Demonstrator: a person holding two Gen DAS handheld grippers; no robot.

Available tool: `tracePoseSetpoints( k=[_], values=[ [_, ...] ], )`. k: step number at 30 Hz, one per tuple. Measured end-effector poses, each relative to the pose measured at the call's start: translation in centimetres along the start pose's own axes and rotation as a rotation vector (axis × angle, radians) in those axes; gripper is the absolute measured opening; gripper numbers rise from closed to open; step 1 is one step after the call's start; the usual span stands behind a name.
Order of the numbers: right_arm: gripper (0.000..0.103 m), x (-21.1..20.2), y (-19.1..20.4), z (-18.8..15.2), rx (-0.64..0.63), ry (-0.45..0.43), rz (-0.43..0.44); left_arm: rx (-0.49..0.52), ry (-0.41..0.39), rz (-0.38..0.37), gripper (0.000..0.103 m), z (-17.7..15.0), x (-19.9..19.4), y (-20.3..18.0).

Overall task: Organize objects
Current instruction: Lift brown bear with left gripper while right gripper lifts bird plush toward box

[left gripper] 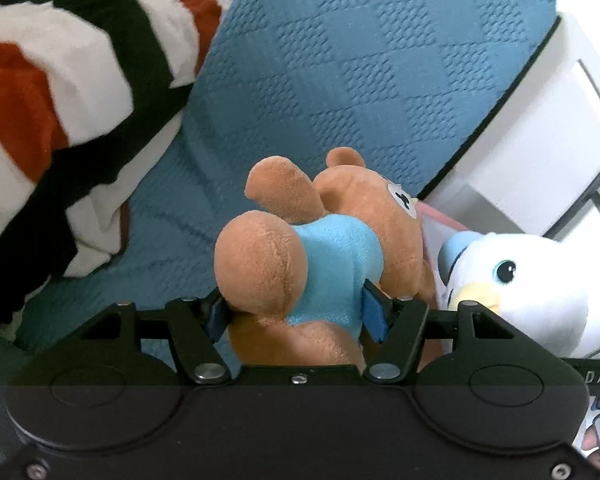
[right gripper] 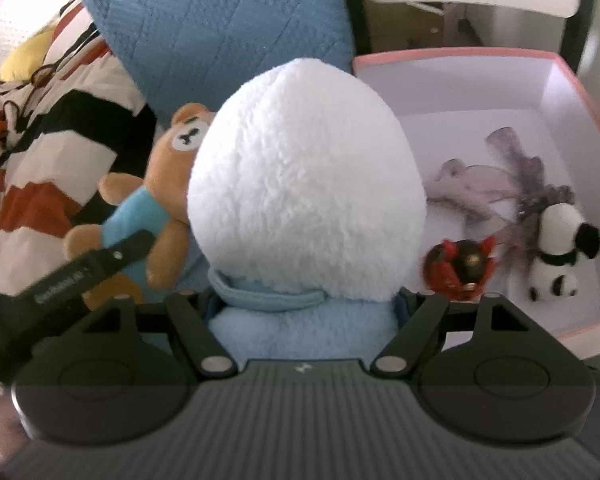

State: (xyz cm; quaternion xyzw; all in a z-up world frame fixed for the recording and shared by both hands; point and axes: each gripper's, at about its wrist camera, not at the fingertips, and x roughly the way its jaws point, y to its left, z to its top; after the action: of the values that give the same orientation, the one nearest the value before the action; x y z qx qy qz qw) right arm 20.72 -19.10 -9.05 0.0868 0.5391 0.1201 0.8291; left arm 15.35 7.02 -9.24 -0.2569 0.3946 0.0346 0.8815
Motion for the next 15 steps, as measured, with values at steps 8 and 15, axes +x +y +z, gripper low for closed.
tracePoseSetpoints(
  k=[8,15],
  values=[
    [0.078,-2.8,-2.1,1.3,0.03,-0.041,-0.006,0.062,-0.011,-0.015,0.062,1.8,-0.8,-4.2],
    [0.078,-5.3,-3.1,2.8,0.021,-0.08,0.004,0.098,-0.014,-0.05,0.062,2.4,-1.4,-8.1]
  ],
)
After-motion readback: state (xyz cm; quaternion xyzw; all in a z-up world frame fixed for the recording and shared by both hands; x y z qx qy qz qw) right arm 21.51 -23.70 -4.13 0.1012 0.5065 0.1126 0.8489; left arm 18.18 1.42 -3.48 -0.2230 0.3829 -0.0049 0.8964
